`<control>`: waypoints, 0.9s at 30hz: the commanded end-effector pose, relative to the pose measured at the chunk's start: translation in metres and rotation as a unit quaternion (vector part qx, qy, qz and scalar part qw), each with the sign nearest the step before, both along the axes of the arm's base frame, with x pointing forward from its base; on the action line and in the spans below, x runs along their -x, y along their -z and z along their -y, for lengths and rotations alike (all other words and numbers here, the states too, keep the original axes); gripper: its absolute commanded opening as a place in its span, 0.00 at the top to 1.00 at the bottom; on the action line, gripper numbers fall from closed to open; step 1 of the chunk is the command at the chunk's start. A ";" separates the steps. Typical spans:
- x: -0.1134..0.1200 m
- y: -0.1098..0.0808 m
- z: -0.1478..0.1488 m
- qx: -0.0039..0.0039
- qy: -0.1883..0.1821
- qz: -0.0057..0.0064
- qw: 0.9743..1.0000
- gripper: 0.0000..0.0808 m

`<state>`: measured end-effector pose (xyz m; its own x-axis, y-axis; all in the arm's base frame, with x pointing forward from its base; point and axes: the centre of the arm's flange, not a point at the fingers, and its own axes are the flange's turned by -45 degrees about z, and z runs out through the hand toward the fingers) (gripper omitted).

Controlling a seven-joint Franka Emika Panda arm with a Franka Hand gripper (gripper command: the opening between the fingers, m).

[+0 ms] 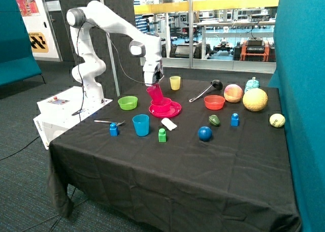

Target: Place the bowl on the plate and the cup in the bowl matching the color

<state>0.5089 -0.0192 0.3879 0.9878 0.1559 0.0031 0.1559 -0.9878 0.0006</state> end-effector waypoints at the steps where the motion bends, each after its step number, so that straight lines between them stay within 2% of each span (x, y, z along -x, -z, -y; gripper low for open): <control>1: 0.001 0.017 -0.003 0.000 0.002 -0.002 1.000 1.00; 11: -0.002 0.031 -0.013 0.000 -0.002 -0.002 1.000 1.00; 27: -0.010 0.038 -0.020 0.000 0.000 -0.002 1.000 1.00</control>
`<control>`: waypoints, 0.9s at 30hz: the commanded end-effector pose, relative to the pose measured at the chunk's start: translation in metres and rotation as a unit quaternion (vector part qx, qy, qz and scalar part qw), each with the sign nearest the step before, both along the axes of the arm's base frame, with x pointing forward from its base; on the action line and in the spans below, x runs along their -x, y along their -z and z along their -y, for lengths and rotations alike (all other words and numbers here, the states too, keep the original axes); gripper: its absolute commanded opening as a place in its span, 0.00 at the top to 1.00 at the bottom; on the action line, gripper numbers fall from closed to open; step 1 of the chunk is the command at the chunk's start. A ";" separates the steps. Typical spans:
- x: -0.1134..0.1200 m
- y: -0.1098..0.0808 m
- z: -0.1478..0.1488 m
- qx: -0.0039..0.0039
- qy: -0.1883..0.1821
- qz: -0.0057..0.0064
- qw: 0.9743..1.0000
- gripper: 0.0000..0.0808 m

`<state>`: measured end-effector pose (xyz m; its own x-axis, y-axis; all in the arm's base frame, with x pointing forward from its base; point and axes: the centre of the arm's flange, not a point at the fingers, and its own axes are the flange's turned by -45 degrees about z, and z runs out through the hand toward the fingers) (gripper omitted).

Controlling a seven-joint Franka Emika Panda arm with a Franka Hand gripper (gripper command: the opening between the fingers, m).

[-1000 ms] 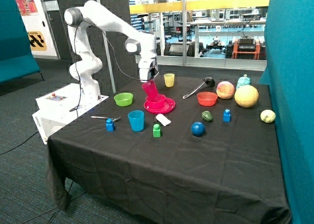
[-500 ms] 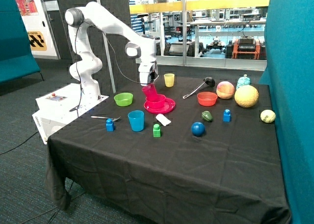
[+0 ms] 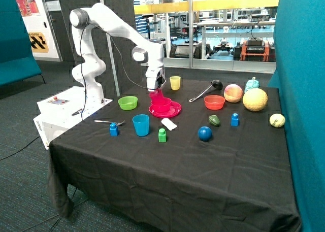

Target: Place the bowl on the plate and the cup in the bowl matching the color

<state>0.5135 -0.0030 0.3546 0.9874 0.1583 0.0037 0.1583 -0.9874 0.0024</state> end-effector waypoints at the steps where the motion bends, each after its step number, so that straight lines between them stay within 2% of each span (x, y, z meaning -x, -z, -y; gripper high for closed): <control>1: -0.006 0.005 -0.004 -0.001 0.002 -0.002 1.000 1.00; 16: -0.011 0.007 0.003 -0.001 0.022 -0.002 1.000 1.00; 19: -0.010 0.009 0.003 -0.001 0.022 -0.002 1.000 0.79; 22: -0.010 0.010 0.002 -0.001 0.023 -0.002 1.000 0.50; 24: -0.010 0.010 0.003 -0.001 0.019 -0.002 1.000 0.39; 27: -0.010 0.011 0.003 -0.001 0.016 -0.002 1.000 0.31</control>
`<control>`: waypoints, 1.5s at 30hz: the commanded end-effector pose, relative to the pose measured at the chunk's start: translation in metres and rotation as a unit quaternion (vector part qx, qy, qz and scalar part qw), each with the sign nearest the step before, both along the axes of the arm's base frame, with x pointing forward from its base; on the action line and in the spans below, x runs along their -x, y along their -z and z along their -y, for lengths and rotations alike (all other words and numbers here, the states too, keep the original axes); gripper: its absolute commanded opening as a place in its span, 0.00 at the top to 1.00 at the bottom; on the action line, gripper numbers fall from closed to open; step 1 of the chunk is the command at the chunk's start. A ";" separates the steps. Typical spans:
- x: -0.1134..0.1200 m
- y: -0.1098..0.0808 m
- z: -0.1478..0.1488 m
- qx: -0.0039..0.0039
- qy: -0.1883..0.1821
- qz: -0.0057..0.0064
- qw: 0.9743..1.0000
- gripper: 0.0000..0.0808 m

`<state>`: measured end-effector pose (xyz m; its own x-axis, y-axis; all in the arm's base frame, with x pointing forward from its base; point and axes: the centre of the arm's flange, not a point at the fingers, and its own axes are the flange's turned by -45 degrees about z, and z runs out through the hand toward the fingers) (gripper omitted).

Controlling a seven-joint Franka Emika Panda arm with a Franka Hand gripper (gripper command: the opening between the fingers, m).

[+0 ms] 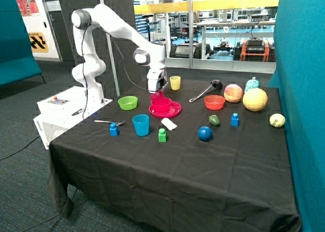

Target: Place the bowl on the plate and the cup in the bowl matching the color

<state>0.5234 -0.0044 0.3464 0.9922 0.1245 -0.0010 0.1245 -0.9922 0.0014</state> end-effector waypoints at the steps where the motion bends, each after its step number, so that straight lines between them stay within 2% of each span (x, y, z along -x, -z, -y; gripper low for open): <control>1: 0.000 0.002 0.001 -0.001 -0.001 0.000 1.000 0.30; 7: -0.001 0.002 -0.001 -0.001 -0.004 0.000 1.000 0.23; 20: -0.009 -0.002 -0.005 -0.001 -0.011 0.000 1.000 0.19; 28: -0.014 -0.011 -0.008 -0.001 -0.015 0.000 1.000 0.24; 45: -0.022 -0.055 -0.010 -0.001 -0.029 0.000 1.000 0.37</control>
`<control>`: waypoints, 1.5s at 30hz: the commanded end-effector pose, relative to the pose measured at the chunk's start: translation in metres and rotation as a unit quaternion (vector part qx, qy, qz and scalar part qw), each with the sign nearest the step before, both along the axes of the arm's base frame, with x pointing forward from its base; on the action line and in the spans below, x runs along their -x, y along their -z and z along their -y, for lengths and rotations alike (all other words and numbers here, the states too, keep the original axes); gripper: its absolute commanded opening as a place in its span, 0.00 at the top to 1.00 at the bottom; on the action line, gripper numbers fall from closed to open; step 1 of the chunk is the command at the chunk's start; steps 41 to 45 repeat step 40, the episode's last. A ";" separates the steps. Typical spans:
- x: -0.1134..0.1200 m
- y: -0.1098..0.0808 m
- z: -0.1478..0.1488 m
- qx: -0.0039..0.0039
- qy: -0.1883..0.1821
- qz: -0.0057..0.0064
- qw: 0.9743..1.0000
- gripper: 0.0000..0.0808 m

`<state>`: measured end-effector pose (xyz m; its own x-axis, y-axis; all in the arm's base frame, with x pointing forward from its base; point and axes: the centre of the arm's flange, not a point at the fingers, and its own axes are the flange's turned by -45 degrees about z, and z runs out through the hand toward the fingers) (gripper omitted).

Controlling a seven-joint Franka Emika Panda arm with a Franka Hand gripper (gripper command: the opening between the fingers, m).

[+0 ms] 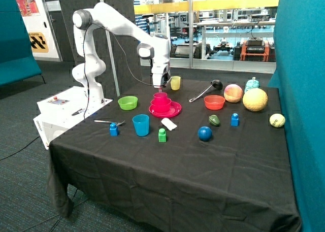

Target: Place the bowl on the plate and the cup in the bowl matching the color

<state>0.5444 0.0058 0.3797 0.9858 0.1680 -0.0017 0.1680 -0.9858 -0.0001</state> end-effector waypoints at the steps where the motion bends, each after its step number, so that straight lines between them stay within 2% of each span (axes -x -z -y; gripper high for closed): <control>1: -0.001 -0.024 0.001 0.000 -0.008 0.001 1.000 0.38; 15: 0.014 -0.058 0.019 0.000 -0.022 0.001 1.000 0.43; 21: 0.019 -0.066 0.033 0.000 -0.020 0.001 1.000 0.44; 32: 0.015 -0.065 0.056 0.000 -0.012 0.001 1.000 0.45; 45: 0.013 -0.064 0.052 0.000 -0.020 0.001 1.000 0.45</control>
